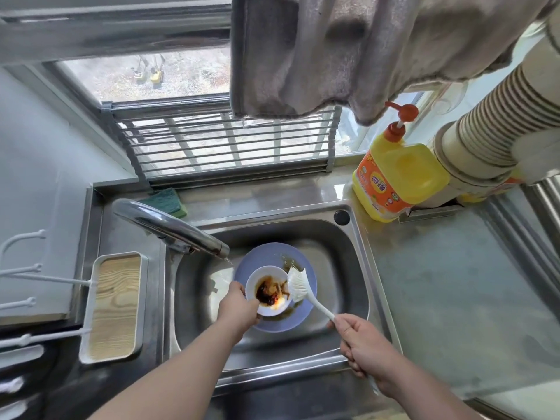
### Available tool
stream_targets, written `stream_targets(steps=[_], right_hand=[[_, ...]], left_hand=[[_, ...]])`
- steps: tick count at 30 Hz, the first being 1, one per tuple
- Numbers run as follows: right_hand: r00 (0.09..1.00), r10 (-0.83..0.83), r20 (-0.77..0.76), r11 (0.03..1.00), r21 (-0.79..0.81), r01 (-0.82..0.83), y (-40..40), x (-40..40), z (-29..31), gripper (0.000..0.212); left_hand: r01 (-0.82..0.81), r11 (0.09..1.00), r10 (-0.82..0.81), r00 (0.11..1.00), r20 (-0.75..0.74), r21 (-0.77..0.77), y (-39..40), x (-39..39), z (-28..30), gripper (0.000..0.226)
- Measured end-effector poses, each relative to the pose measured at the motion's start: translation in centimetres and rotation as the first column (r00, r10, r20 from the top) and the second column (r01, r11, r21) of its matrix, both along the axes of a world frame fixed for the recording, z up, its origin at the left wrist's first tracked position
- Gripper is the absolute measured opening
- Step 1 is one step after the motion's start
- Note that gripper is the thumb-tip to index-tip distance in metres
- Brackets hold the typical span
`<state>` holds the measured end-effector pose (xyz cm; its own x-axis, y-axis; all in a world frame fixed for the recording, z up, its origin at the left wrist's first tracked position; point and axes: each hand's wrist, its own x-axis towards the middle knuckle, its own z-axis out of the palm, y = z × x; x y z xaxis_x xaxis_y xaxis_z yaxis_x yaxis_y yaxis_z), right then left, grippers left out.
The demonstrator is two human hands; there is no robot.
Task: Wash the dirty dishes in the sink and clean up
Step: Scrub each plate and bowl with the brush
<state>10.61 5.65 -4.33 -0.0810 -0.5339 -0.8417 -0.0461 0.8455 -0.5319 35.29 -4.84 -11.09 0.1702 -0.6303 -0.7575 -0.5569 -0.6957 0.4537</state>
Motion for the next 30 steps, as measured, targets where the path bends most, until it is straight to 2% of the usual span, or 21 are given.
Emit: stream_targets(steps=[3, 7, 9, 10, 13, 15, 18, 20, 21, 23, 25, 27, 30], right_hand=[[1.000, -0.009, -0.016, 1.000, -0.009, 0.009, -0.3, -0.1, 0.3, 0.030], [0.999, 0.033, -0.030, 0.995, -0.089, -0.036, -1.7, -0.7, 1.7, 0.028], [0.981, 0.146, -0.129, 0.971, -0.172, -0.167, -3.0, -1.3, 2.9, 0.027], [0.947, 0.237, -0.218, 0.936, -0.209, -0.283, -3.7, -1.7, 3.5, 0.026], [0.725, 0.509, -0.464, 0.737, -0.202, -0.646, -5.7, -2.7, 5.6, 0.020], [0.543, 0.620, -0.566, 0.569, -0.152, -0.808, -7.1, -2.9, 6.9, 0.017], [0.269, 0.679, -0.683, 0.343, -0.028, -0.939, -9.2, -2.3, 8.6, 0.024], [0.127, 0.692, -0.710, 0.250, 0.070, -0.966, -10.2, -2.1, 9.4, 0.032], [0.092, 0.701, -0.707, 0.231, 0.104, -0.967, -10.6, -2.0, 9.7, 0.034], [0.100, 0.741, -0.664, 0.233, 0.114, -0.966, -10.6, -1.7, 10.1, 0.037], [0.178, 0.777, -0.604, 0.265, 0.058, -0.963, -10.2, -0.9, 10.2, 0.037], [0.232, 0.766, -0.600, 0.296, 0.008, -0.955, -10.2, 0.0, 9.9, 0.038], [0.184, 0.698, -0.692, 0.301, 0.050, -0.952, -10.6, 0.4, 9.5, 0.043]], left_hand=[[-0.051, 0.999, 0.050, 0.996, -0.071, -0.011, -0.2, -0.5, 0.1, 0.038], [-0.177, 0.984, 0.162, 0.952, -0.261, -0.035, -0.3, -0.9, 1.9, 0.043], [-0.223, 0.975, 0.205, 0.907, -0.368, -0.007, -0.3, -1.0, 3.1, 0.049], [-0.236, 0.972, 0.221, 0.888, -0.403, 0.012, -0.3, -1.1, 3.7, 0.051], [-0.273, 0.960, 0.267, 0.830, -0.489, 0.061, 0.3, -1.4, 5.4, 0.053], [-0.341, 0.933, 0.342, 0.752, -0.564, 0.111, 1.1, -1.7, 6.0, 0.048], [-0.442, 0.878, 0.444, 0.605, -0.661, 0.184, 2.3, -2.0, 6.4, 0.046], [-0.522, 0.831, 0.494, 0.529, -0.690, 0.194, 3.0, -2.3, 6.3, 0.051], [-0.568, 0.800, 0.521, 0.493, -0.697, 0.195, 3.3, -2.5, 6.1, 0.052], [-0.653, 0.728, 0.571, 0.408, -0.712, 0.209, 3.7, -2.8, 5.6, 0.058], [-0.709, 0.668, 0.603, 0.337, -0.723, 0.226, 4.0, -3.0, 5.0, 0.064], [-0.715, 0.659, 0.601, 0.313, -0.736, 0.234, 4.3, -3.3, 4.8, 0.061], [-0.713, 0.661, 0.602, 0.317, -0.733, 0.234, 4.2, -3.1, 4.5, 0.055]])
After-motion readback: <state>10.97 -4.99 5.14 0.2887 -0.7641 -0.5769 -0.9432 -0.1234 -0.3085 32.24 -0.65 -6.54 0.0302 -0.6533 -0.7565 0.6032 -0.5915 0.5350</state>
